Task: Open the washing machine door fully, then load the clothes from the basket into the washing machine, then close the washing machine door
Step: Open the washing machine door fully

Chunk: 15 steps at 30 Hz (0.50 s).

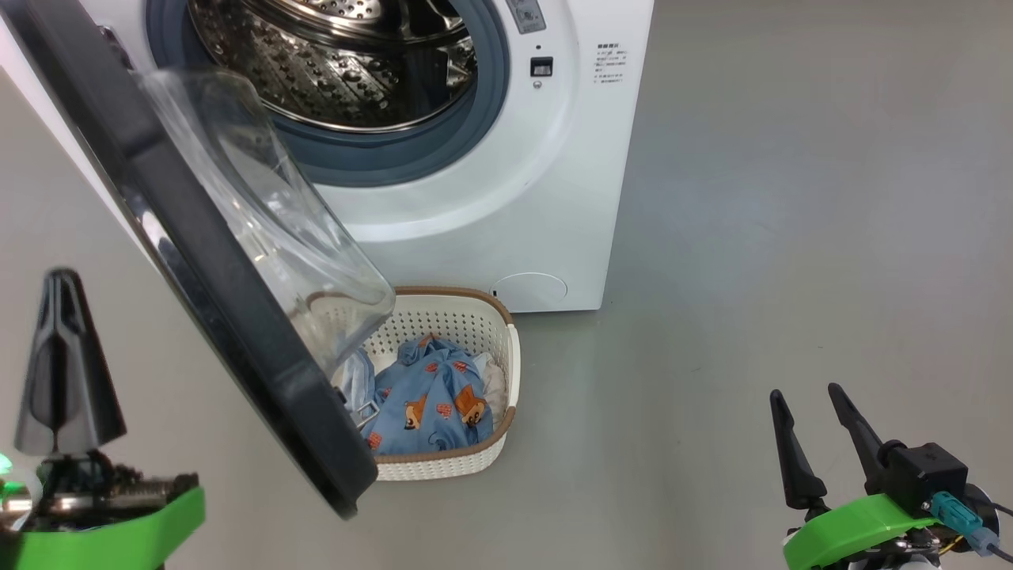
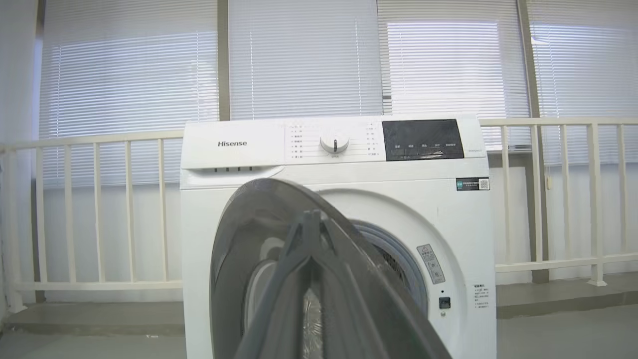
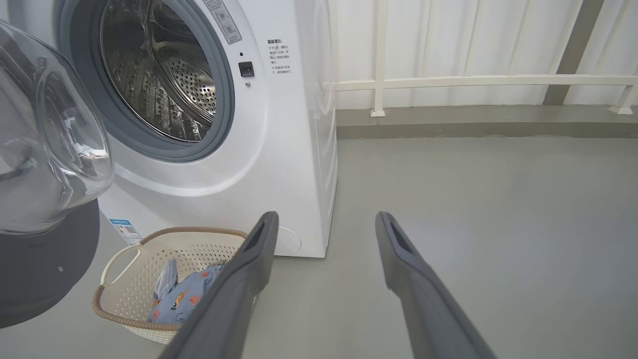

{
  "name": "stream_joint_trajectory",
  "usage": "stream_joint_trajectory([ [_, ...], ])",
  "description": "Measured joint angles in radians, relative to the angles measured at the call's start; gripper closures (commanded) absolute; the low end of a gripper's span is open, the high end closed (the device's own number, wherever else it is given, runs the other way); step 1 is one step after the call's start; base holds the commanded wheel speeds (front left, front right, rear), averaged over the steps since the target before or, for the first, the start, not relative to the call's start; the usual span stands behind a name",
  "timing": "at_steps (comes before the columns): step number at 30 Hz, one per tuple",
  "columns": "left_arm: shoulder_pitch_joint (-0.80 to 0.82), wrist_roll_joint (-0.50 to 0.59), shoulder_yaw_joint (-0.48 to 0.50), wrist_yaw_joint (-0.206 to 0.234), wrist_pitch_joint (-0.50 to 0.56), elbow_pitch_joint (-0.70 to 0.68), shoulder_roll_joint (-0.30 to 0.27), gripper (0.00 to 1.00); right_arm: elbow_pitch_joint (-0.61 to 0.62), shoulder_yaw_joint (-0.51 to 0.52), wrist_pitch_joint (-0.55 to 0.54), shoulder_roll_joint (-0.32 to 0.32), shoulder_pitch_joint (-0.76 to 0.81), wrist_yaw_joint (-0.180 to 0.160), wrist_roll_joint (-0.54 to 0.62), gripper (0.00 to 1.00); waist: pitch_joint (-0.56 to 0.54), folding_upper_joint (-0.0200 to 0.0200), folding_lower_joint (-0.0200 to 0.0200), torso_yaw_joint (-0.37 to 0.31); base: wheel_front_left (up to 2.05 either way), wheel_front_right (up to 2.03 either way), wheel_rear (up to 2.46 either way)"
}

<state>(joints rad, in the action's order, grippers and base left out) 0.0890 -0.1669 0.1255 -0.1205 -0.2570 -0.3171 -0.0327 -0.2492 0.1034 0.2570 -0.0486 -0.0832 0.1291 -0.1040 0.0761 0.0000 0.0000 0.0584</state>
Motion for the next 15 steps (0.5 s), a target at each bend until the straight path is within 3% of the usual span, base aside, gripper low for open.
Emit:
stream_joint_trajectory([
  [6, 0.043, 0.028, -0.097, -0.007, -0.001, -0.150, -0.022, 1.00, -0.007, 0.000, 0.000, 0.000, 0.000, 0.000, -0.012, 0.00, 0.001, 0.0000, 0.0000, -0.003, 0.00, 0.00, 0.00],
  [15, 0.035, 0.053, -0.388, -0.007, -0.001, -0.200, -0.109, 1.00, -0.026, 0.003, 0.000, 0.001, 0.000, 0.000, -0.015, 0.00, -0.001, 0.0000, 0.0000, -0.007, 0.00, 0.00, 0.00],
])
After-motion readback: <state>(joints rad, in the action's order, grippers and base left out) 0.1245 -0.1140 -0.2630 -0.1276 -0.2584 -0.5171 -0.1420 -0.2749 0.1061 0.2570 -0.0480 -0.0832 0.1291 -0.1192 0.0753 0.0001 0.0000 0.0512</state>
